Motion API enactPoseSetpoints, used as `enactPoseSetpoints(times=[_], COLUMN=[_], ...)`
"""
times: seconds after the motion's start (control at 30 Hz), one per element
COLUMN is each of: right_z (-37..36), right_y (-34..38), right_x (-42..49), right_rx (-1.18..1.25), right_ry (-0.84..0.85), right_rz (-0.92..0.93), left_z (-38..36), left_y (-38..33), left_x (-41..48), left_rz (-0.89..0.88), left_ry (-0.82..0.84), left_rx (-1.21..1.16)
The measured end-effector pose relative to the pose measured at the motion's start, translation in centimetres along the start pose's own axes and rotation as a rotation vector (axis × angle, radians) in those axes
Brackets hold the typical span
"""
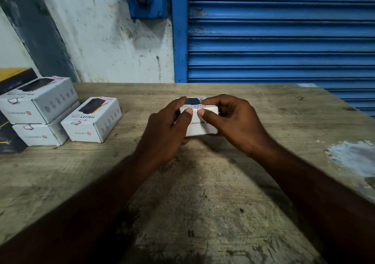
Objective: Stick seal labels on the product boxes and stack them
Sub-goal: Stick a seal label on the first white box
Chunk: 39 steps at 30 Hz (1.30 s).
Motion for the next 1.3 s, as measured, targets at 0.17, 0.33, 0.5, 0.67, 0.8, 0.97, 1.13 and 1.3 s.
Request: enactPoseSetpoints(times=[0.17, 0.33, 0.5, 0.67, 0.8, 0.97, 1.13, 1.3], right_z=[-0.5, -0.9, -1.2, -1.3, -1.2, -1.7, -1.3, -1.2], right_y=[0.2, 1.3, 1.3, 1.3, 0.9, 0.6, 0.2, -0.2], right_x=[-0.1, -0.6, -0.6, -0.7, -0.6, -0.8, -0.9, -0.8], right_rx=[0.017, 0.110, 0.196, 0.252, 0.261, 0.279, 0.354, 0.454], right_ry=[0.062, 0.060, 0.044, 0.054, 0.047, -0.011, -0.029, -0.052], right_rz=[0.004, 0.051, 0.051, 0.021, -0.005, -0.028, -0.154, -0.292], left_z=[0.3, 0.6, -0.5, -0.4, -0.3, -0.2, -0.3, -0.8], left_y=[0.2, 0.1, 0.5, 0.6, 0.2, -0.4, -0.9, -1.1], left_x=[0.3, 0.3, -0.2, 0.0, 0.1, 0.0, -0.2, -0.5], left_rz=[0.050, 0.122, 0.202, 0.231, 0.175, 0.097, 0.056, 0.058], left_ry=[-0.038, -0.077, -0.004, 0.013, 0.004, -0.008, 0.003, 0.021], left_rx=[-0.036, -0.184, -0.236, -0.235, -0.190, -0.117, -0.105, -0.112])
Point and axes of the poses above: each hand's wrist, its own x-axis towards the middle knuckle, its own z-axis out of the back of the hand, y = z × x, the point moved 9 cm from there along x, towards the middle knuckle, and after that the axes turned 15 degrees about -y, right-handed, at the moved point
